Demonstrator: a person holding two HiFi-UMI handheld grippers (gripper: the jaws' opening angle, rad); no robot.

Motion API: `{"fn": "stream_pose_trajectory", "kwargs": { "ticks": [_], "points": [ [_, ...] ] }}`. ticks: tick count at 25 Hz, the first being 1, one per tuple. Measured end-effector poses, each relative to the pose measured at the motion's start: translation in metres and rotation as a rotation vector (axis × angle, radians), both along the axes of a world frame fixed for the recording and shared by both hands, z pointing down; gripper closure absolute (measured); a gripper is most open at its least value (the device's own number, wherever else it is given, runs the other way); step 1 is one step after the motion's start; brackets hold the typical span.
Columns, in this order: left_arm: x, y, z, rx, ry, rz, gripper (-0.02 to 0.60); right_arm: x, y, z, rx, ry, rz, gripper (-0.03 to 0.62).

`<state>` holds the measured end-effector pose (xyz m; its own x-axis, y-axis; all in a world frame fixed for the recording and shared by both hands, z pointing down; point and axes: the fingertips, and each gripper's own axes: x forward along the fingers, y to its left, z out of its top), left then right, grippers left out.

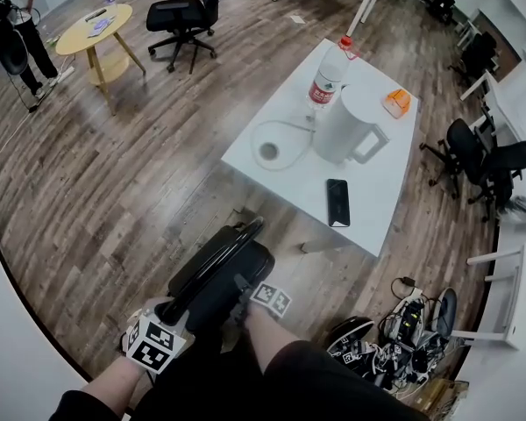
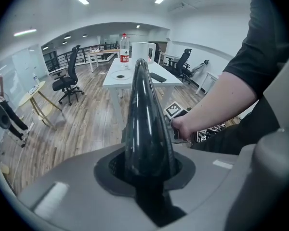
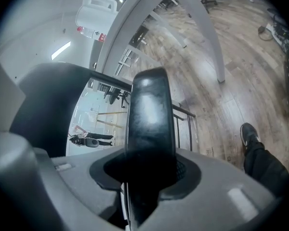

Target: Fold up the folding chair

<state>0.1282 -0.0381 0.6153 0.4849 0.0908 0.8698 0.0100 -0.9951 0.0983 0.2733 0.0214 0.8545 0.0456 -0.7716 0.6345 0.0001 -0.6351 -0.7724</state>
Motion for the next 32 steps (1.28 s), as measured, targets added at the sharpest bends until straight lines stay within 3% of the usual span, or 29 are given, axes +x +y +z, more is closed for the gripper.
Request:
{"fn": "stream_pose_trajectory", "kwargs": {
  "ticks": [32],
  "points": [
    [0.004,0.004,-0.016,0.068,0.017,-0.012,0.502,0.001,-0.084,-0.044,-0.169,0.004,0.012,0.450]
  ]
}}
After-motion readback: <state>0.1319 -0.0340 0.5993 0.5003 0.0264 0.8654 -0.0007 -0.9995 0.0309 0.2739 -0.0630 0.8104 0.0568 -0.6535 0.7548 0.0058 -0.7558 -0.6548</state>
